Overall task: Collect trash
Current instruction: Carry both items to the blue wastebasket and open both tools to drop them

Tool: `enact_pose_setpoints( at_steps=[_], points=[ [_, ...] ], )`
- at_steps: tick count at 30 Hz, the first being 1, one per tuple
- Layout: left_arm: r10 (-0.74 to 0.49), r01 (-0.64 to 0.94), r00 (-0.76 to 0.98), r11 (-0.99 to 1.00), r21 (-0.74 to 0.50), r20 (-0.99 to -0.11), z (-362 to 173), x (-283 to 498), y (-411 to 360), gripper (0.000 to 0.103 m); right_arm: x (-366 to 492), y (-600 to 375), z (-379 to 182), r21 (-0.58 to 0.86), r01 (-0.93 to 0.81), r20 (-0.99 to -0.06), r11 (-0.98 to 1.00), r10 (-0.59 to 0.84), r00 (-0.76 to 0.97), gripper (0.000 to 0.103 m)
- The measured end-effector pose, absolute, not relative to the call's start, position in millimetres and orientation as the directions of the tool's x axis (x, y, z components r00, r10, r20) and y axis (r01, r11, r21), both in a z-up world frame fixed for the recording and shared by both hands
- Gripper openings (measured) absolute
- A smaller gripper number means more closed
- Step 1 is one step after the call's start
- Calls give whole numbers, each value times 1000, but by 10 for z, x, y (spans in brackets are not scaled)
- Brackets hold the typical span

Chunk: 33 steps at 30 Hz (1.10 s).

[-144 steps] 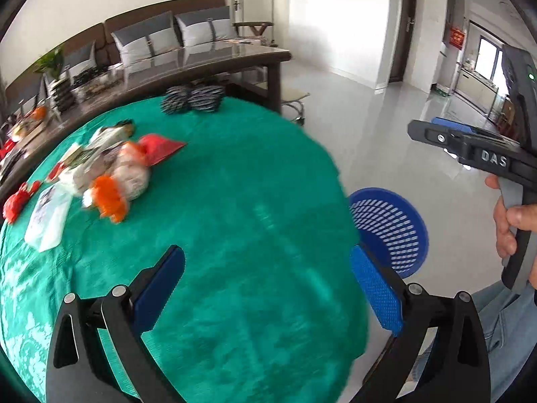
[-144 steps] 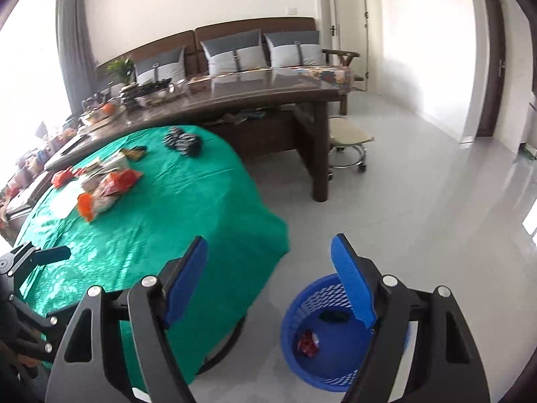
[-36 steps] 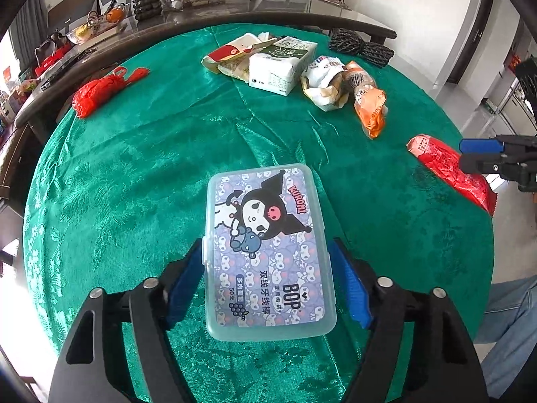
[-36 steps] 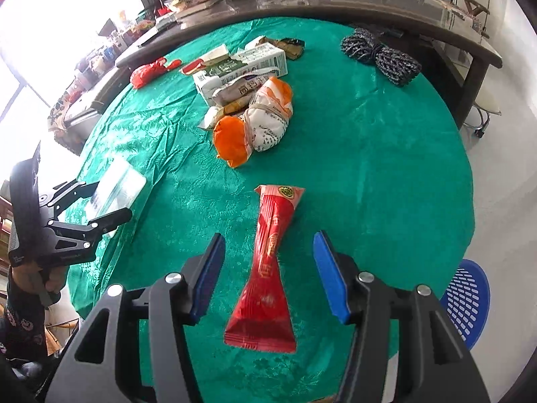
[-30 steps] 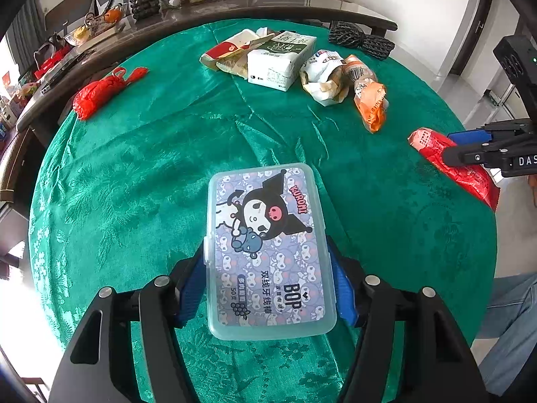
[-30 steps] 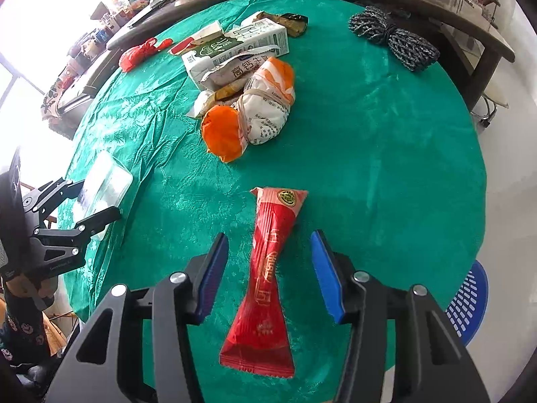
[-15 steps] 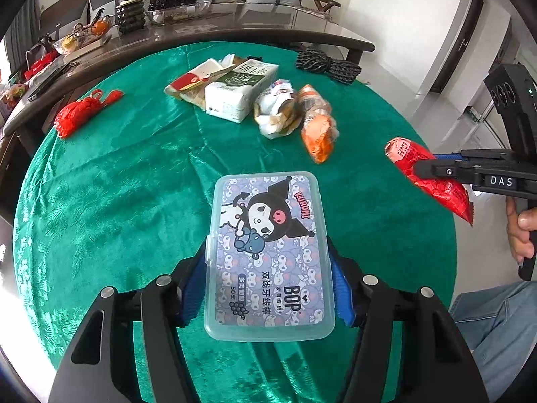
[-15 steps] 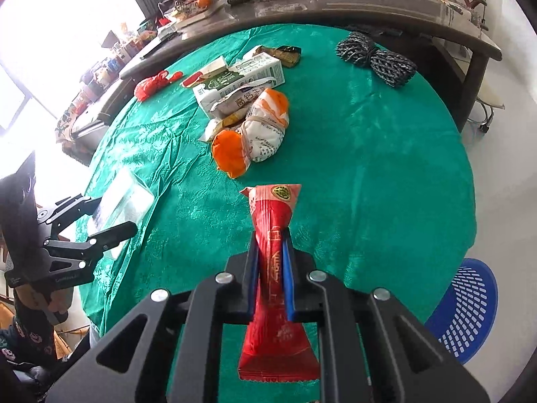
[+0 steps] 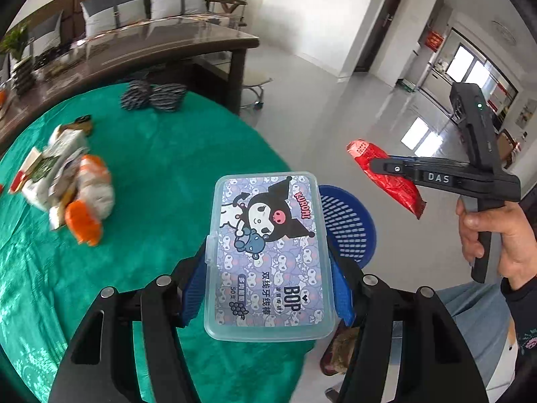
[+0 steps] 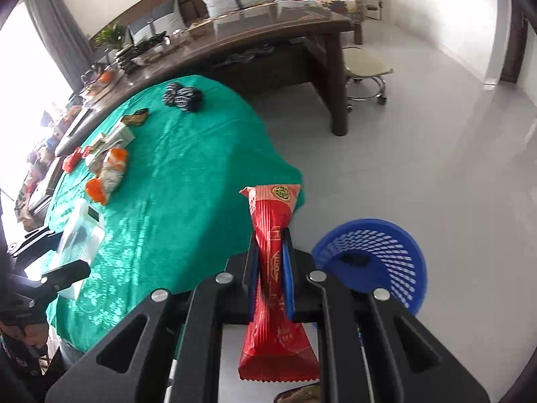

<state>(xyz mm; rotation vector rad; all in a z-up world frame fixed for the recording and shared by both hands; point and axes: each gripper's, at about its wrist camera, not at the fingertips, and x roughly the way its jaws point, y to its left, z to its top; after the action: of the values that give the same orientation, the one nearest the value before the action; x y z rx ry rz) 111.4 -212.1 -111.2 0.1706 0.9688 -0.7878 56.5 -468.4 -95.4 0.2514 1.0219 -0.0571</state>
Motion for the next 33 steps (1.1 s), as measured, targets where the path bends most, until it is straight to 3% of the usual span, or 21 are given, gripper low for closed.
enact_pose_setpoints(
  at_steps=[10, 26, 28, 30, 32, 33],
  points=[
    [-541, 762, 210, 612, -211, -814, -1614, 943, -3535, 62, 291, -5551, -1505, 180, 295, -861, 938, 5, 509, 12],
    [-492, 760, 165, 616, -208, -855, -2521, 1212, -4411, 62, 281, -6053, -2034, 298, 381, -854, 876, 66, 515, 12],
    [-491, 765, 164, 611, -204, -856, -2570, 1186, -4459, 63, 295, -6077, -2079, 306, 384, -854, 871, 73, 515, 16],
    [-494, 770, 158, 604, -206, -855, -2615, 1197, -4501, 67, 292, -6116, -2091, 315, 398, -852, 862, 72, 519, 47],
    [-495, 768, 183, 612, -190, -850, -2616, 1212, -4526, 92, 266, -6152, -2039, 323, 409, -844, 853, 65, 532, 48],
    [-498, 766, 208, 619, -177, -842, -2592, 1215, -4512, 94, 262, -6164, -2005, 324, 408, -840, 854, 61, 539, 48]
  ],
)
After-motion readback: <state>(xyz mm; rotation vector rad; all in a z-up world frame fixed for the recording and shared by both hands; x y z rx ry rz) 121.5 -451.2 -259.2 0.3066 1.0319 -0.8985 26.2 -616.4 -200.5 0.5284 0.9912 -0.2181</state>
